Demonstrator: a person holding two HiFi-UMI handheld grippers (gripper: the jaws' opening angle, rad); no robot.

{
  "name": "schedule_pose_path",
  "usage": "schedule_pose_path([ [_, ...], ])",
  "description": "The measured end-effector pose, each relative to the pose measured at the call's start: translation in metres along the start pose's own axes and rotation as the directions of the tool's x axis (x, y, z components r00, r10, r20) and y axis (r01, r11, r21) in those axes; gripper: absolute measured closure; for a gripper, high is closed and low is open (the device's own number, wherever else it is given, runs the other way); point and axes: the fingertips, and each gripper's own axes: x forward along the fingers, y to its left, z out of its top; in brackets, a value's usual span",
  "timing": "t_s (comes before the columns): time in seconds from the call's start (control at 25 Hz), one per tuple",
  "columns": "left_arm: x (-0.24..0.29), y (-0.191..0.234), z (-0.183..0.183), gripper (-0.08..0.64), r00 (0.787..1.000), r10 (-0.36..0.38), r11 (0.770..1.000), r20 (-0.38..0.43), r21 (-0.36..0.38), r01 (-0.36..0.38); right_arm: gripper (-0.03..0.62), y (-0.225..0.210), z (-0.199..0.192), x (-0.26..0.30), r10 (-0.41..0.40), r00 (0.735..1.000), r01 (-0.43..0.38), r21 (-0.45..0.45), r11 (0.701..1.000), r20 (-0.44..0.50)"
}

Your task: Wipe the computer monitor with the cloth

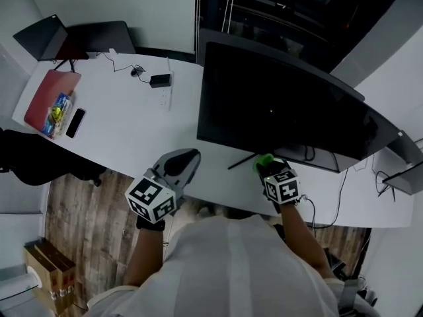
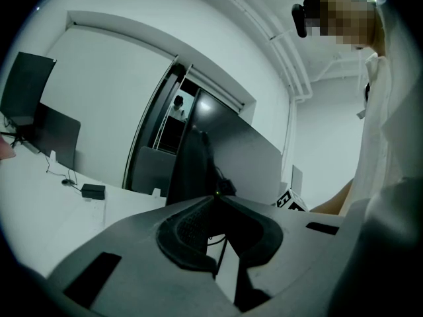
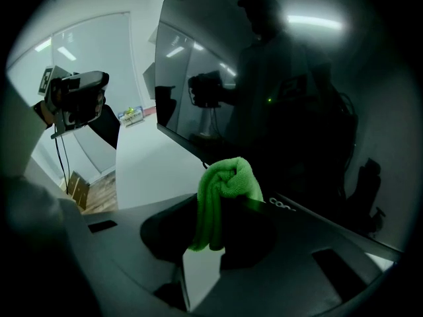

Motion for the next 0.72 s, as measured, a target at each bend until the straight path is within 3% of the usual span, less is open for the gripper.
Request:
schedule_pose_path([
  [0.36,-0.030,0.022,0.001,0.526,0.999,0.033,0.999,-0.003,0.000,-0.033,0.522,0.040,0.032,0.022,0.052,0.999,-0.051,-0.065,0.997,0.011],
  [0.72,-0.030,0.007,-0.001,0.526,0.999,0.050,0.999,-0.014,0.007,-0.050,0.522,0.055,0.041,0.028,0.102,0.994,-0.099,-0.078,0.992,0.032],
])
